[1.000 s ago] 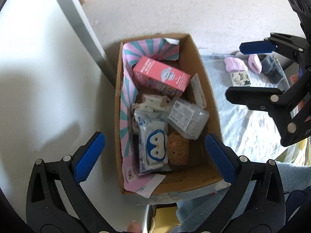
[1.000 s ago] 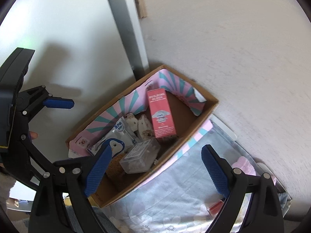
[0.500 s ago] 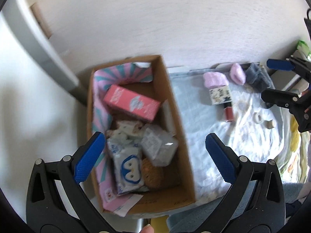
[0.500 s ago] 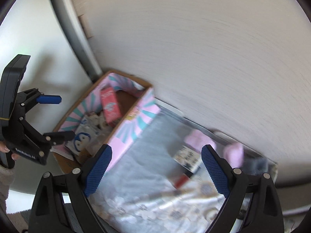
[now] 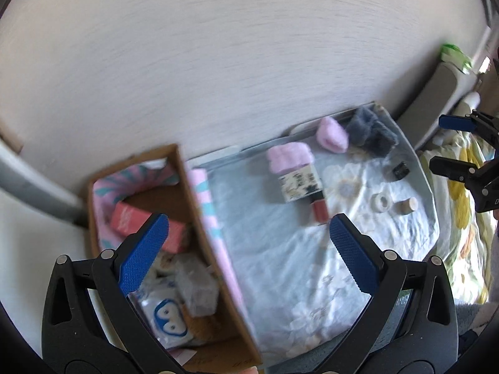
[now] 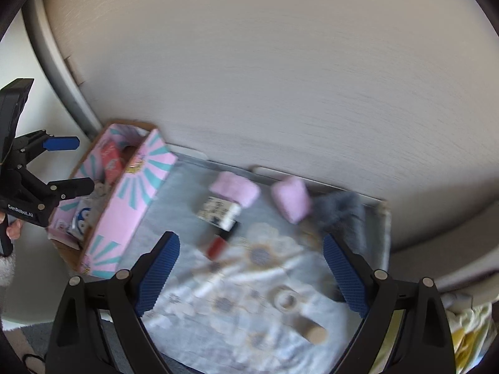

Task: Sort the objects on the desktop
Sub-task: 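Withdraw both tools back toward the remaining table items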

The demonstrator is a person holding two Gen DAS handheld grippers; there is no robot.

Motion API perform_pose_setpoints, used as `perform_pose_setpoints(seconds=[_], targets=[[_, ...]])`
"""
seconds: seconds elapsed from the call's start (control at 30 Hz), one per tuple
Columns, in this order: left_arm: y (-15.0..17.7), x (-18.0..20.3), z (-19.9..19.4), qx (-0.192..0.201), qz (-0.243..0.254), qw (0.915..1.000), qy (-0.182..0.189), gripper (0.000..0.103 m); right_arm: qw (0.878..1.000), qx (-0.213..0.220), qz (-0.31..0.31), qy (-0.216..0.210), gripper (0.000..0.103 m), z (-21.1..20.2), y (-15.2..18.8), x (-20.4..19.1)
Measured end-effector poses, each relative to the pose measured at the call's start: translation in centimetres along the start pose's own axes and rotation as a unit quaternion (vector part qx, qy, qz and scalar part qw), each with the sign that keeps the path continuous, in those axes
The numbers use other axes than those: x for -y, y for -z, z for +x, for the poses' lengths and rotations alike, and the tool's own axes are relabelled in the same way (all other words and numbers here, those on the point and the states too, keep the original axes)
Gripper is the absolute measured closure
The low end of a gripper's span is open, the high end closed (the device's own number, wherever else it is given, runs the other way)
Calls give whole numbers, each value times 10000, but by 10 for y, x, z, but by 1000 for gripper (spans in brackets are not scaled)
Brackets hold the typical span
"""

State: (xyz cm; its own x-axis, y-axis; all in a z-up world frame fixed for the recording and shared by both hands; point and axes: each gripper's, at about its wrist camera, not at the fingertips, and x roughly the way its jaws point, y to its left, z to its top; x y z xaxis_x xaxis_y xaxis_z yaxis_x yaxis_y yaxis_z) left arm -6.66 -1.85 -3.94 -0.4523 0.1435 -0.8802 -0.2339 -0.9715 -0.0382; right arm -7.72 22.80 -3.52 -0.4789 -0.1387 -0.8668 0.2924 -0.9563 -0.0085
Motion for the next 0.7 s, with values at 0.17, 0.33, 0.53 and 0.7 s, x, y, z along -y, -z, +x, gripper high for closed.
perform_pose_setpoints(seconds=[0.17,0.33,0.53,0.7], targets=[[-8,31,24,-172,249,9993,214,0,9996,-36,193,220,11,-5,20,30],[-12,53,57,-436,193,9979,433,0,9975,-175,641,229,11,3,44,60],[-10,66,106,-713,-35,9960,534,0,9949,-300,942,208,11,25,79,99],[-7,69,142,-602,-313,9966,460,1,9932,-294,1118,99,11,58,108,119]])
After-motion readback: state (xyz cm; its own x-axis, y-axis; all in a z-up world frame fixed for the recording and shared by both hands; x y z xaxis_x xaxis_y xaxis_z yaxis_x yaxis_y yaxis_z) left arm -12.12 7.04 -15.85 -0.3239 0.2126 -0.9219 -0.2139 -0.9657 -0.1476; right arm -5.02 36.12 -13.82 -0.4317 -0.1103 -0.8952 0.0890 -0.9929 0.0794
